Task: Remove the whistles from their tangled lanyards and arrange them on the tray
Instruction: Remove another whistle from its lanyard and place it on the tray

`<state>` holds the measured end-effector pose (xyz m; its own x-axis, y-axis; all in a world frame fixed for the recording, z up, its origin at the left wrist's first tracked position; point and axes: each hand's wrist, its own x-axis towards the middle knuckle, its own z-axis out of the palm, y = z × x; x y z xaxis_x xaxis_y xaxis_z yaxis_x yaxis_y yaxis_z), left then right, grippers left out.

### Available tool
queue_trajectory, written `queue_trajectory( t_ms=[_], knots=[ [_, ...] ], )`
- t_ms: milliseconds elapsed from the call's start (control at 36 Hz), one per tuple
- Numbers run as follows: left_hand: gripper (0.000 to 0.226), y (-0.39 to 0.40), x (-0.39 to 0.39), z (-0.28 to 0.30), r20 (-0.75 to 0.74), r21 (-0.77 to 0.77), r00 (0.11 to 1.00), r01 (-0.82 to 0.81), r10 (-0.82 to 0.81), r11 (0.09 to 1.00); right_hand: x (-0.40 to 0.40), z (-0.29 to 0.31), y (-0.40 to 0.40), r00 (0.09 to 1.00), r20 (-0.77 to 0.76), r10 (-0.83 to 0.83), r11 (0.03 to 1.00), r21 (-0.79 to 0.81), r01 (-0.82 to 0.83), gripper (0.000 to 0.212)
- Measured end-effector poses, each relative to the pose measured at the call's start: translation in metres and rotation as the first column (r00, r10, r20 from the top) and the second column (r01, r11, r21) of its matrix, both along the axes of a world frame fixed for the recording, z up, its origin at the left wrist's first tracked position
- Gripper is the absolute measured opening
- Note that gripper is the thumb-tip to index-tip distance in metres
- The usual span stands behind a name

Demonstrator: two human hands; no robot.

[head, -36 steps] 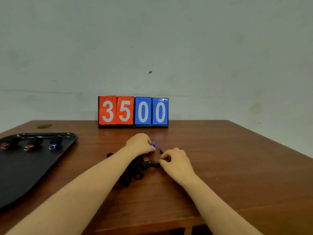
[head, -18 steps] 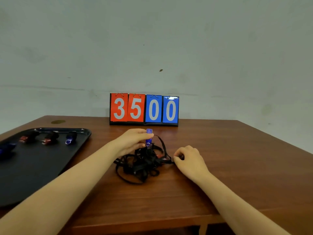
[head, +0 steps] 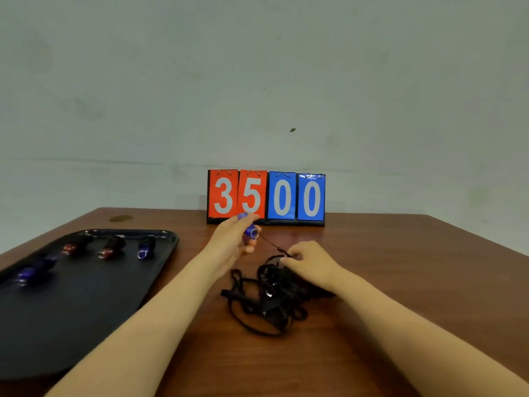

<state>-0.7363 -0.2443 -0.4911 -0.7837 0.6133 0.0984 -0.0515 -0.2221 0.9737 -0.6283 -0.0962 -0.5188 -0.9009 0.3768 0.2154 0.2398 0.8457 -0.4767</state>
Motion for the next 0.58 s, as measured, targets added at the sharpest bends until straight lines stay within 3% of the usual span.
queue_trajectory(
  t_ms=[56,139,222,306,361,444,528,583],
  knots=[
    [0.020,-0.003,-0.003,0.004,0.037,0.088,0.996,-0.079,0.076,0.993,-0.003,-0.003,0.002,0.995,-0.088,0.037,0.977,-0.206,-0.054,0.030],
    [0.018,-0.008,-0.009,0.011,0.187,0.276,0.974,-0.175,0.125,0.945,0.002,-0.004,0.007,0.961,-0.276,-0.015,0.813,-0.563,-0.149,0.032],
    [0.022,-0.012,-0.017,0.012,0.397,0.445,0.918,-0.195,0.003,0.874,0.011,0.007,0.012,0.910,-0.412,-0.043,0.465,-0.815,-0.347,0.039],
    [0.030,-0.013,-0.022,0.008,0.506,0.520,0.856,-0.199,-0.111,0.831,0.025,0.023,0.016,0.804,-0.573,-0.161,0.103,-0.820,-0.563,0.033],
    [0.027,-0.010,-0.024,0.004,0.422,0.426,0.906,-0.179,-0.019,0.887,0.029,0.026,0.020,0.769,-0.582,-0.264,0.005,-0.798,-0.603,0.029],
    [0.019,-0.006,-0.021,0.001,0.079,0.181,0.974,-0.224,0.213,0.958,0.030,0.029,0.028,0.707,-0.597,-0.379,-0.088,-0.737,-0.670,0.023],
    [0.020,-0.003,-0.017,-0.002,-0.204,0.026,0.925,-0.323,0.321,0.946,0.036,0.033,0.037,0.628,-0.628,-0.460,-0.133,-0.651,-0.748,0.019],
    [0.031,-0.004,-0.016,-0.010,-0.397,-0.051,0.840,-0.422,0.369,0.905,0.041,0.035,0.042,0.578,-0.642,-0.504,-0.145,-0.597,-0.789,0.020]
  ],
)
